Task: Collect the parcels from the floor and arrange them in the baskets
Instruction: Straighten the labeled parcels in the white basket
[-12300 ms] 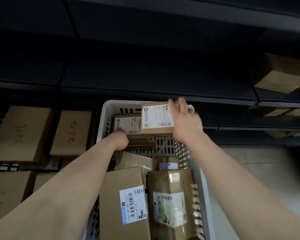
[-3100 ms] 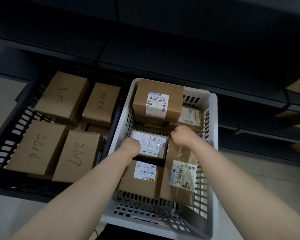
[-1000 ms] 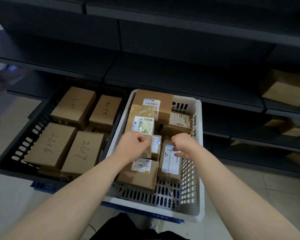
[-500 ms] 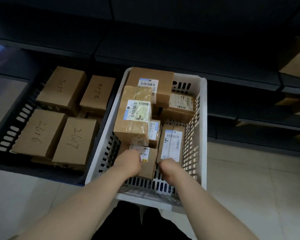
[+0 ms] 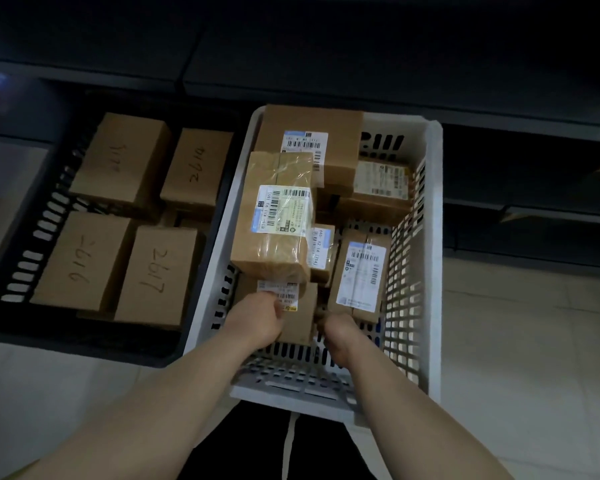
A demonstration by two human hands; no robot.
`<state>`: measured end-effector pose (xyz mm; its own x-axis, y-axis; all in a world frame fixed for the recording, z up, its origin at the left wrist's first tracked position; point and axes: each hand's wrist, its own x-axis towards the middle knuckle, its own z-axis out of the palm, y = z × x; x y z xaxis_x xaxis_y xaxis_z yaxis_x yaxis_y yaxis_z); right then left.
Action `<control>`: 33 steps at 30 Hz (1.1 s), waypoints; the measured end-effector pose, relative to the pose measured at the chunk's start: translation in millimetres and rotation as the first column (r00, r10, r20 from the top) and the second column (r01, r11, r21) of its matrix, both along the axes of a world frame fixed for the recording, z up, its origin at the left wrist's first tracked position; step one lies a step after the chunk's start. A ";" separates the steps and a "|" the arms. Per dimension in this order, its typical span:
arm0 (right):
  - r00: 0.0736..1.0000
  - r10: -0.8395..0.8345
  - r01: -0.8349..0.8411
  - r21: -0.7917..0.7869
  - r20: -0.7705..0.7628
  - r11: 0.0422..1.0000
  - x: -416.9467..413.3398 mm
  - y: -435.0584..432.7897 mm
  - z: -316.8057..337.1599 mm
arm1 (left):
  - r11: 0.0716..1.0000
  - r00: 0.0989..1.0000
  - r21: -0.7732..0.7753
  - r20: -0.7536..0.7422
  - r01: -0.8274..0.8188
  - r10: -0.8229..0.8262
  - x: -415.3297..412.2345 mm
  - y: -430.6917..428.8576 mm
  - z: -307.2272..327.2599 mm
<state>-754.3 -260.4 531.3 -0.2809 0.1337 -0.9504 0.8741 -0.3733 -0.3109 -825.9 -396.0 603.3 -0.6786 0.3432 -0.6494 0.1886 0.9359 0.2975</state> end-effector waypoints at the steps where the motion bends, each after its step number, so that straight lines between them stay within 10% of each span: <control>1: 0.999 -0.032 0.032 -0.007 0.023 0.999 0.0 2.7 -0.3 | 1.000 1.000 -0.004 0.005 0.005 -0.005 -0.8 0.1 0.3; 14: 0.895 -0.446 0.446 0.052 -0.024 0.893 -14.3 44.7 9.7 | 0.997 0.997 -0.044 0.045 0.063 -0.061 -10.1 5.0 0.3; 25: 0.928 -0.373 0.370 0.123 0.005 0.921 -19.9 46.9 53.4 | 0.997 0.992 0.016 0.107 -0.072 0.070 -20.6 -8.2 21.3; 33: 0.889 -0.207 0.299 0.175 -0.408 0.938 -61.8 15.4 148.4 | 0.855 0.882 0.254 -0.011 -0.453 0.470 -51.1 -27.4 70.1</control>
<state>-816.1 -245.0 679.7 -0.5393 0.4474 -0.7135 0.5575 -0.4453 -0.7006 -877.0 -423.4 673.4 -0.8379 0.1163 -0.5332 -0.2186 0.8237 0.5232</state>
